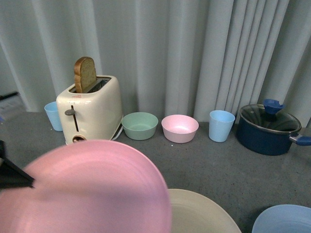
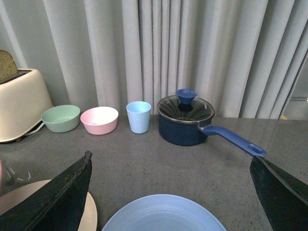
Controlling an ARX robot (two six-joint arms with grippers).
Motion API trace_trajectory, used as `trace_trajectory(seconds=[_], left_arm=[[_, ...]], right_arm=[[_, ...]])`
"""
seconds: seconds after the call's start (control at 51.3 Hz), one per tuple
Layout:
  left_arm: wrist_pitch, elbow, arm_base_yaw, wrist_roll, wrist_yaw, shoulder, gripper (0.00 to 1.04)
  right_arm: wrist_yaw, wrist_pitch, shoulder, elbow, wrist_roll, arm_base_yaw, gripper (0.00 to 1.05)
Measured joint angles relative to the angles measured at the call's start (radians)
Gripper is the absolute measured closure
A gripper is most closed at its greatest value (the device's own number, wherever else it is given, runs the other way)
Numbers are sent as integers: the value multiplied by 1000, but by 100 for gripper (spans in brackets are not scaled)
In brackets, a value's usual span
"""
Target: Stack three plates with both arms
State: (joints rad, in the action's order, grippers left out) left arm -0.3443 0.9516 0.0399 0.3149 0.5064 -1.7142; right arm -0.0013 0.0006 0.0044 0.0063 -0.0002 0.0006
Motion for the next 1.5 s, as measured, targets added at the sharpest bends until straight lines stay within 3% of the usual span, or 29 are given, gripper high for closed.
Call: trace_trajectory(seconds=[0.137, 0.371, 1.131, 1.502], left_arm=[[77, -12, -160, -91, -71, -40, 101], [105, 28, -292, -177, -140, -127, 101], [97, 168, -356, -246, -216, -236, 101], [90, 177, -343, -289, -178, -210, 46]], right_arm=[[0, 0, 0, 0, 0, 0, 7], [0, 0, 0, 0, 0, 0, 7], [0, 0, 0, 0, 0, 0, 7], [0, 0, 0, 0, 0, 0, 7]])
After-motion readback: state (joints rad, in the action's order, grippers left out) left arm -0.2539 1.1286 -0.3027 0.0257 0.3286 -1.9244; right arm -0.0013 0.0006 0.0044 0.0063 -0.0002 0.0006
